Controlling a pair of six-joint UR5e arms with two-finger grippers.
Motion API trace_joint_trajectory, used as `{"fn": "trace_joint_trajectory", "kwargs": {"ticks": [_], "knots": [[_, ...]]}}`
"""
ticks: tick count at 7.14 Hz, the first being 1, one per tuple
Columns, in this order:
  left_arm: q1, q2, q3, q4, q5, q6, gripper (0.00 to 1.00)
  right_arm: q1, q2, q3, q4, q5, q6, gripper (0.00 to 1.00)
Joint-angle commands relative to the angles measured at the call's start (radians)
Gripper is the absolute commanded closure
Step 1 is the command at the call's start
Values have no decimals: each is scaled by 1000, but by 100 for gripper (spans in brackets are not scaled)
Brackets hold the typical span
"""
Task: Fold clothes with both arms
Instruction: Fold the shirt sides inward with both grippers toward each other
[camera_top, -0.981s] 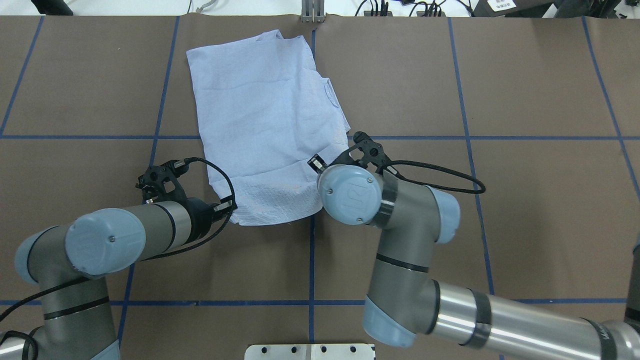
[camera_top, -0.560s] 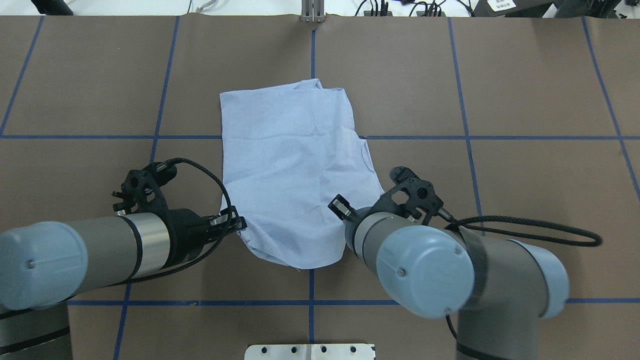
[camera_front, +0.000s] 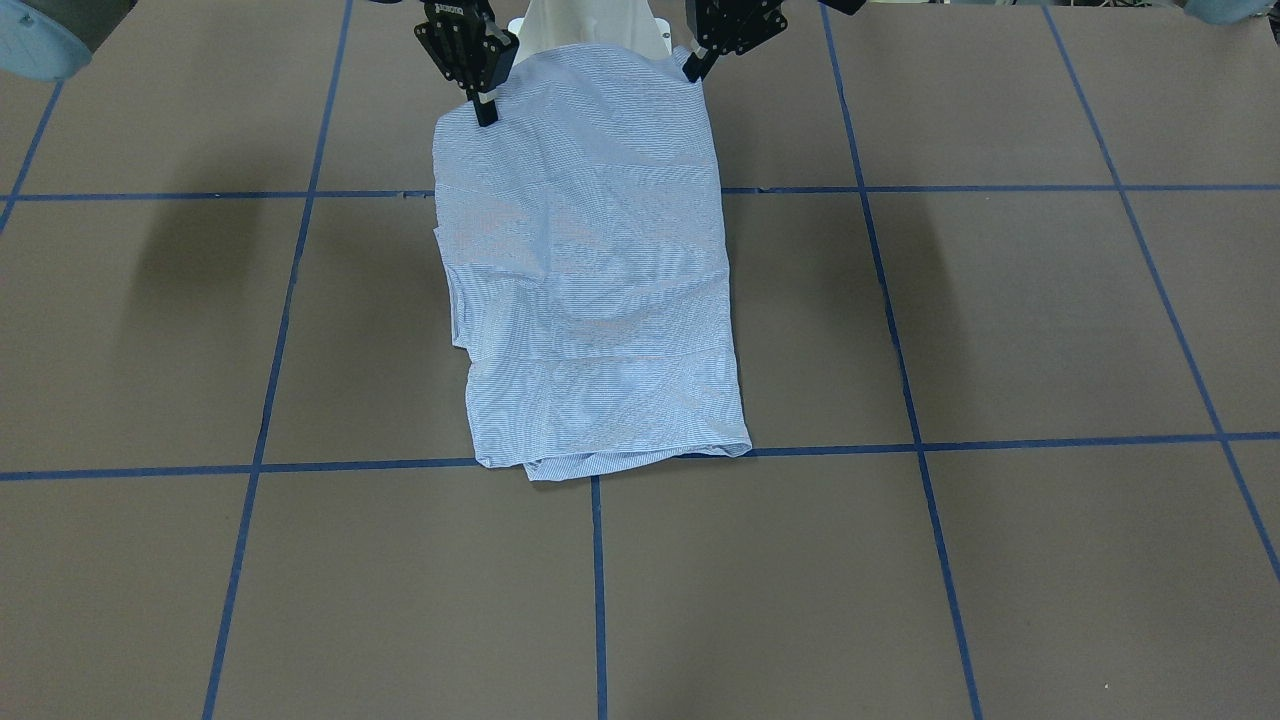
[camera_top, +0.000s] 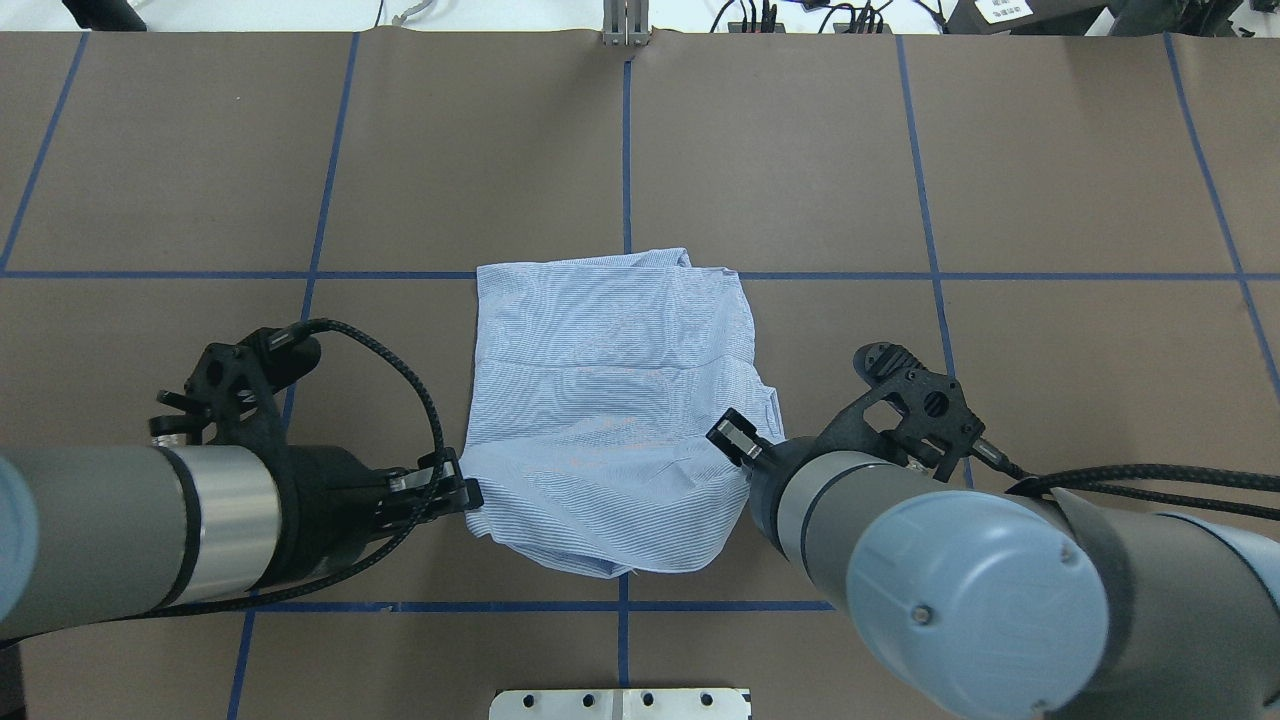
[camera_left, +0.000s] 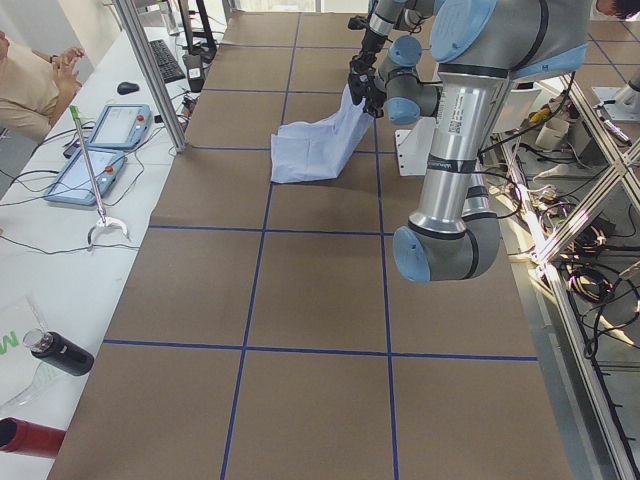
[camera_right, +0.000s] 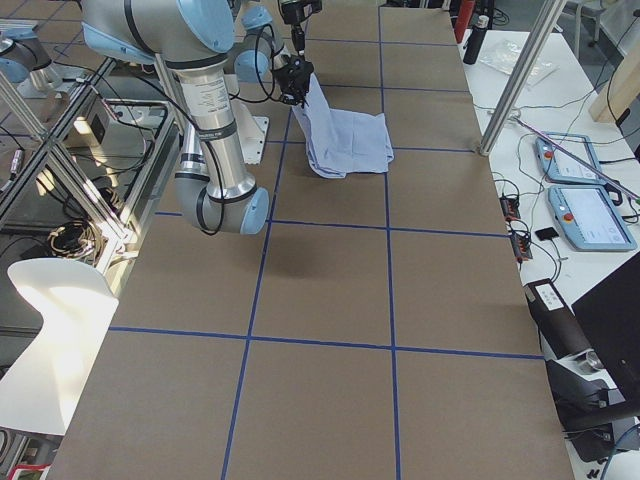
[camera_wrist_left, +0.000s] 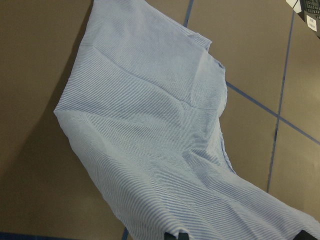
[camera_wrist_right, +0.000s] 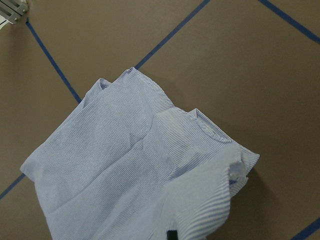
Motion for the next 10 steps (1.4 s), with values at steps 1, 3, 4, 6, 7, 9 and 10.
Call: {"fn": "trace_joint_trajectory", "kwargs": {"ticks": [1,3,4,6,7,9,10], "knots": [[-77,-118,213,18,8,87,100,55,36,-157,68,-9,-51,100],[-148,-144,292,12,8,163,100,106,48,-275,186,-9,-89,100],[-177,-150,321,9,11,195,100,129,63,-335,222,-9,-104,100],[-193,-221,477,-40,47,203,100,164,105,-469,315,-9,-134,100],[-196,-240,584,-136,63,230,100,181,122,-528,344,-9,-141,100],[-216,-245,728,-265,76,273,100,208,151,-624,412,-7,-183,100],[-223,-246,757,-275,78,283,100,222,154,-662,447,-6,-215,100]]}}
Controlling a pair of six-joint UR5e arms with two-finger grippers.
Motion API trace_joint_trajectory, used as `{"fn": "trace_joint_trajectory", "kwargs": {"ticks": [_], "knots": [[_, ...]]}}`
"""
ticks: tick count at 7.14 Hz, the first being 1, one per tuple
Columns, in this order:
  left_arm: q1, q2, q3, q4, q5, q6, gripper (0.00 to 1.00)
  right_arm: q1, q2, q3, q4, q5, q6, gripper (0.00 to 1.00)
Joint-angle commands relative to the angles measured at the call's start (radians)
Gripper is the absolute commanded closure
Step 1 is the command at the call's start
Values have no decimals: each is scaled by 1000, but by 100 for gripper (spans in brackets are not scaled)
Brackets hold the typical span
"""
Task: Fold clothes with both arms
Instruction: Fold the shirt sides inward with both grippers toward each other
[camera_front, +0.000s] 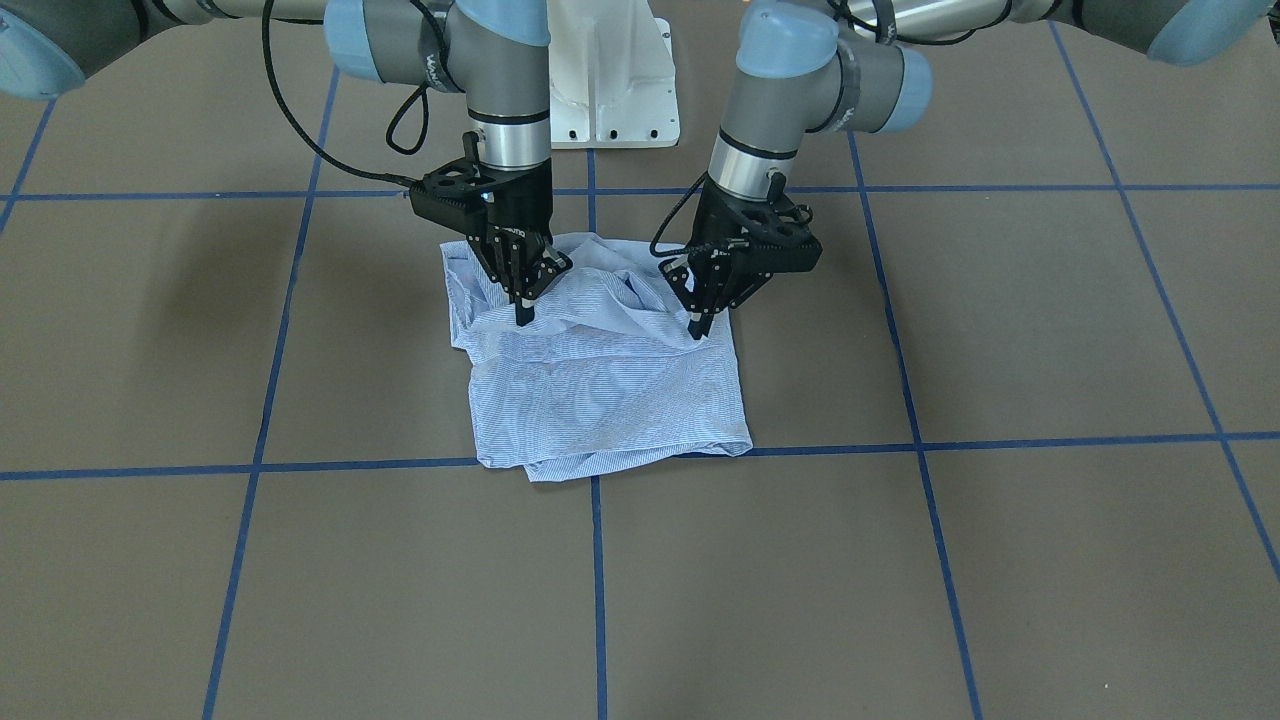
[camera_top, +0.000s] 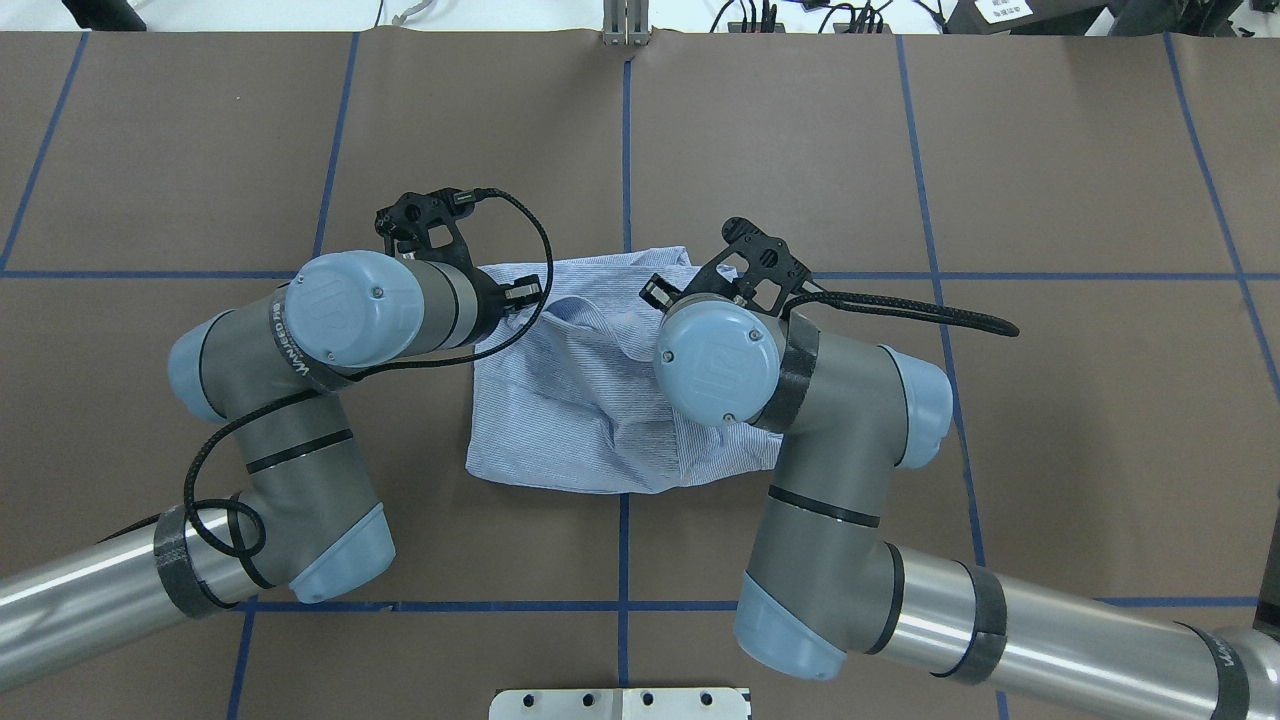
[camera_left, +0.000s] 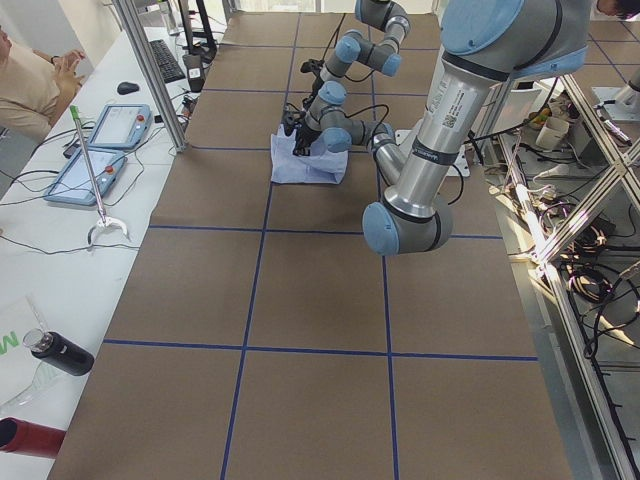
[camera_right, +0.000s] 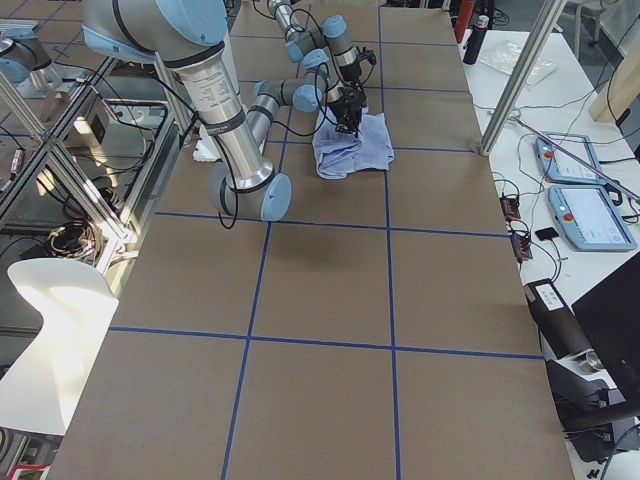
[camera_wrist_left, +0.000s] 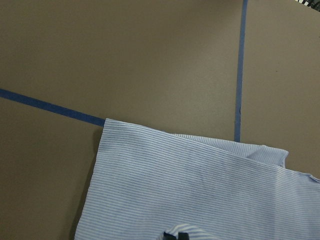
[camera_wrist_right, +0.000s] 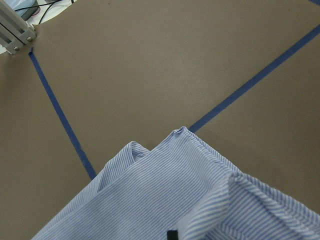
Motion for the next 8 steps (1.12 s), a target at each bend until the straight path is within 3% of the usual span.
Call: {"fn": "trace_joint_trajectory", "kwargs": {"ticks": [1,5,6,7,8], "knots": [[-10,-10,66,-37,6,18,100,28,15,-89,73,3,-40,100],[-10,-22,81,-39,5,20,100,68,70,-192,134,39,-134,100],[-10,-22,83,-39,5,20,100,88,70,-193,135,70,-170,79],[-10,-22,81,-39,5,35,100,97,70,-204,135,78,-233,29],[-22,-19,81,-65,5,129,21,113,80,-212,133,98,-301,0]]}}
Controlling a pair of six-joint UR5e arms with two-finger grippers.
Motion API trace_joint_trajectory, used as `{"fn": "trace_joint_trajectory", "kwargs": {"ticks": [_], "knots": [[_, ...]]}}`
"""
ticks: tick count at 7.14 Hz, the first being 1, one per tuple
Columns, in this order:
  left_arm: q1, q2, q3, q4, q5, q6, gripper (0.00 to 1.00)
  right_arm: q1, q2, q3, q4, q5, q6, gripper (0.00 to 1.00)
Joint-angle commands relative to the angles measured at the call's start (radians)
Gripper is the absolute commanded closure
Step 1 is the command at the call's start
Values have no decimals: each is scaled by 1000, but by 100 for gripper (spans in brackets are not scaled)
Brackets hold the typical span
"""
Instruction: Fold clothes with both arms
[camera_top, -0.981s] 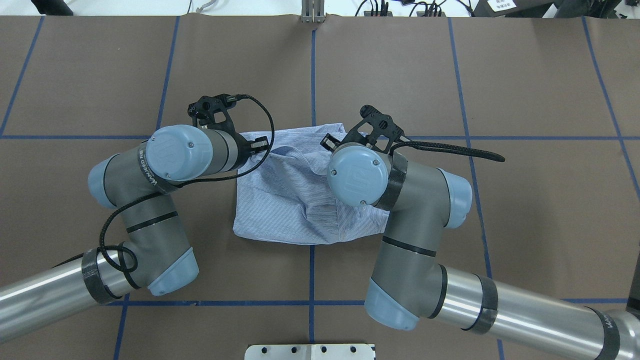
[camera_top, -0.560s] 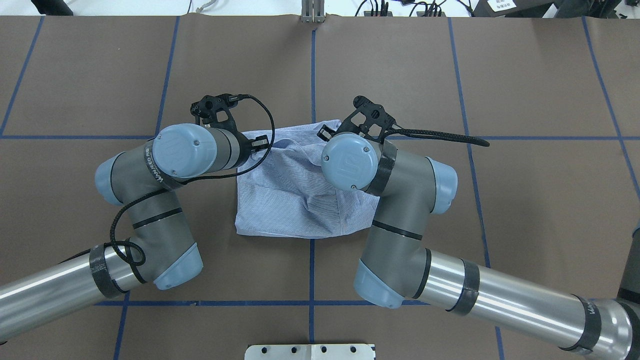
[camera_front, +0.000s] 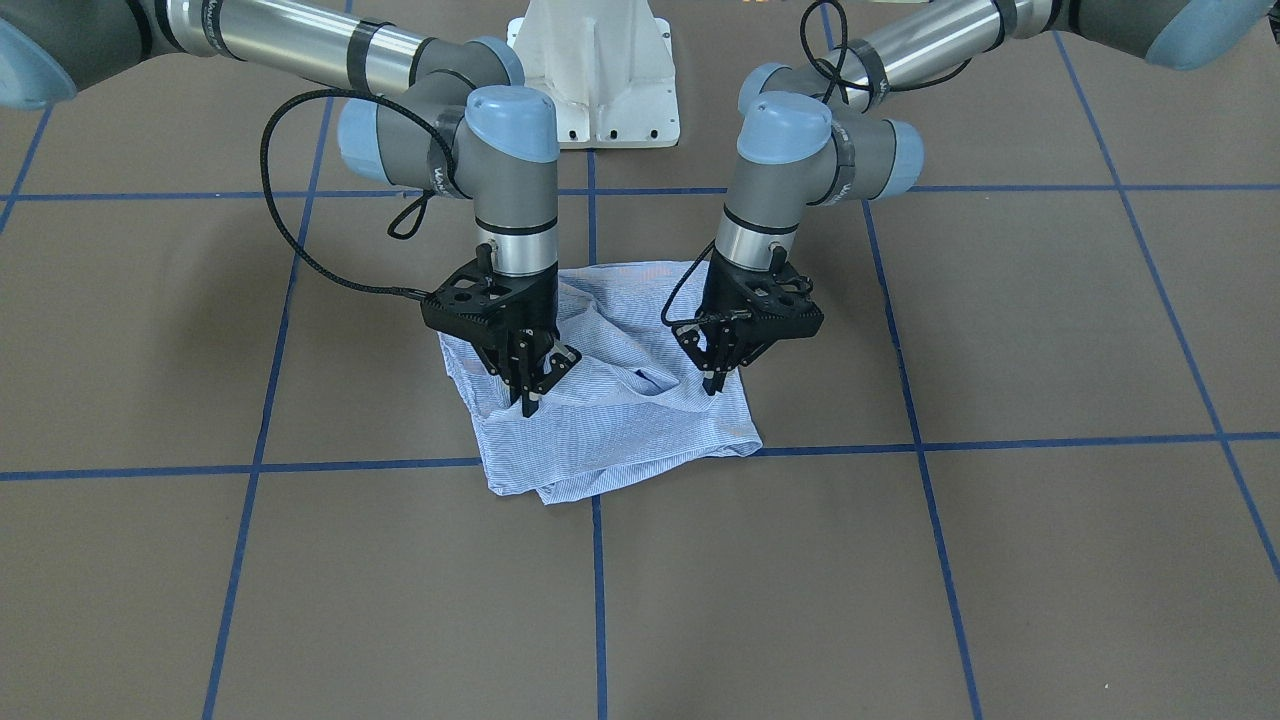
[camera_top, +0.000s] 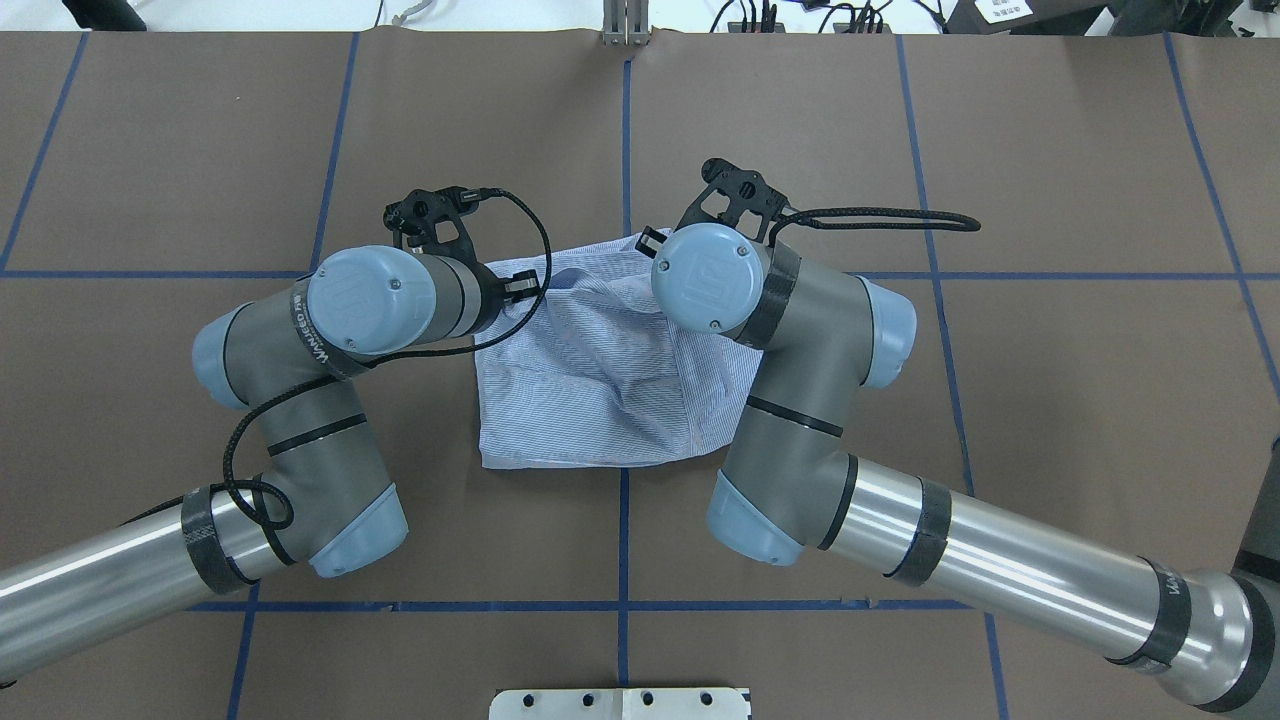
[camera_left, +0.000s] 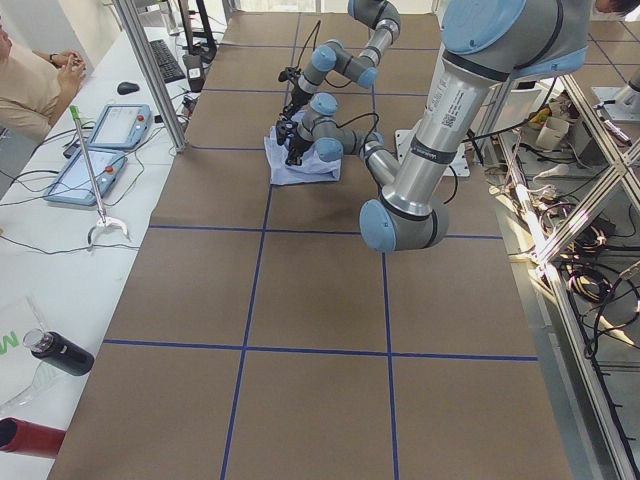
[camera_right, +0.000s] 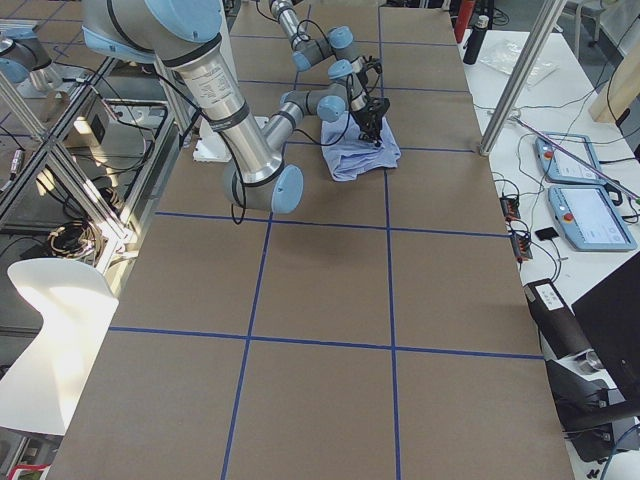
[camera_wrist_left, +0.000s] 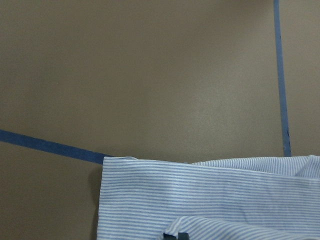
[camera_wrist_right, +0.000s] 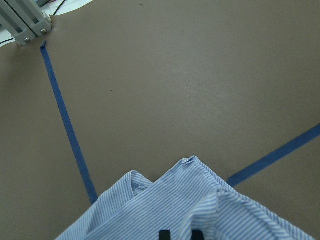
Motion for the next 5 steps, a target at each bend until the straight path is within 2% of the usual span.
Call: {"fn": "trace_joint_trajectory", "kwargs": {"ticks": [1,3,4,5], "knots": [[-35,4,-10,-30,-12,189,0,63,18,-10,-8,119,-118,0],[-163,34,-51,-18,-200,399,0,187,15,5,-75,330,-315,0],[-215,95,-104,-16,-251,523,0,247,-16,66,-145,394,-410,0],[-266,154,-141,-15,-297,630,0,302,-102,192,-217,448,-527,0]]}}
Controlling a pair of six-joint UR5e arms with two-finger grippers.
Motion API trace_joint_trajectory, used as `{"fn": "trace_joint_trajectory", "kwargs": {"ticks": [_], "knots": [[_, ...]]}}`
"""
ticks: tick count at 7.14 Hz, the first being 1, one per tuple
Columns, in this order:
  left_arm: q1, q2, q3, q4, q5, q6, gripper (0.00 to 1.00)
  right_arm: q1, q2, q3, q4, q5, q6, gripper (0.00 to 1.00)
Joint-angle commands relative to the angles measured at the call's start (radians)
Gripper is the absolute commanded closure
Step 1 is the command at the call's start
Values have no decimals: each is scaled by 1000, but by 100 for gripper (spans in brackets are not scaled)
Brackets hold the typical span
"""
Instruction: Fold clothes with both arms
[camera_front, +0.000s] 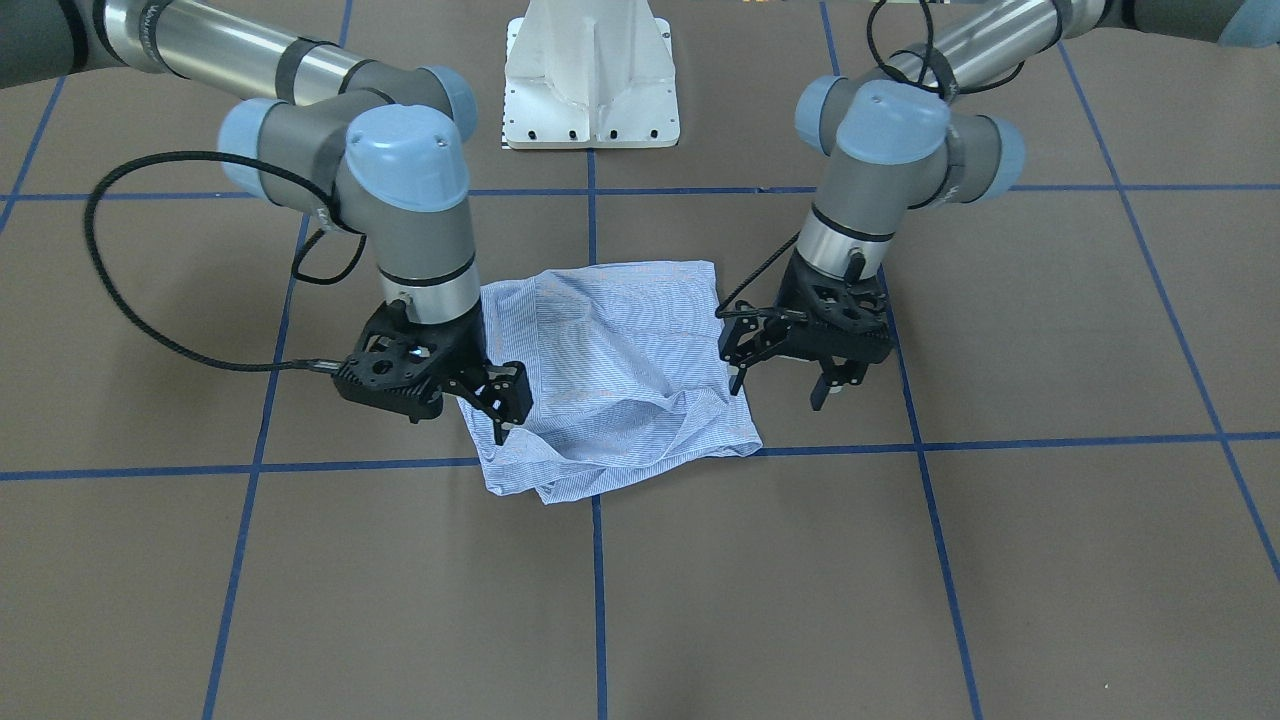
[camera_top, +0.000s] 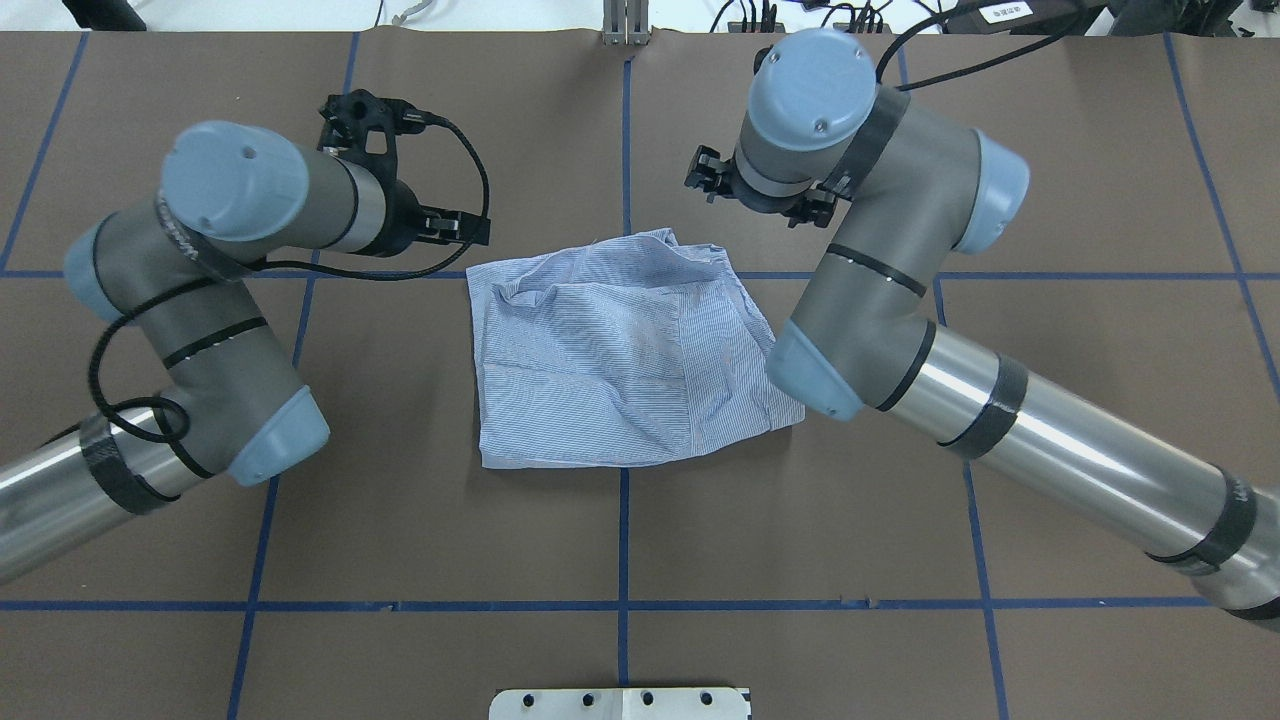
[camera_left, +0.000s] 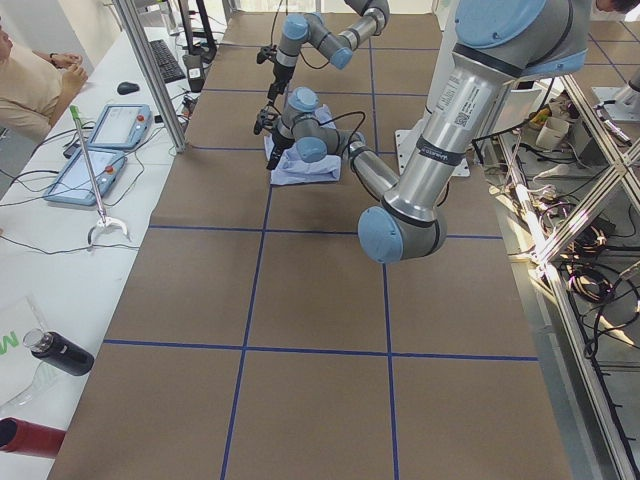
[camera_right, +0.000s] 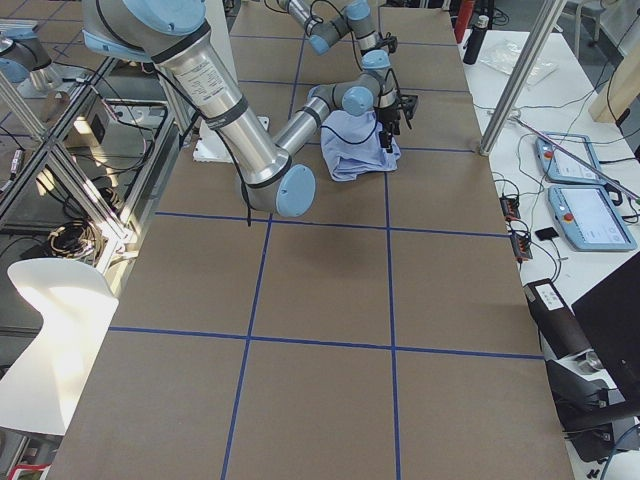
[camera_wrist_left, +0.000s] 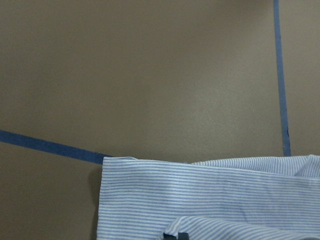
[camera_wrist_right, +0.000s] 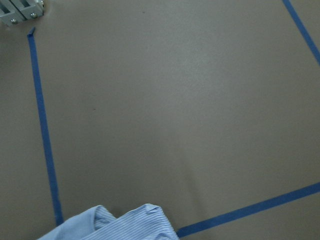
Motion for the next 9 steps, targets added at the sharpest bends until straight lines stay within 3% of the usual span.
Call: {"fn": "trace_joint_trajectory", "kwargs": {"ticks": [1,3,5,7,9], "knots": [[-135,135,-83,8,-121,278,0,143,-200,261,-147,149,-298,0],[-336,276,-96,8,-267,623,0,327,-445,391,-165,277,-643,0],[-543,394,-85,13,-368,904,0,584,-648,390,-162,412,-1118,0],[-604,483,-80,-7,-413,910,0,735,-839,379,-160,445,-1400,0],[-645,508,-30,10,-407,873,0,777,-1004,378,-121,507,-1410,0]]}}
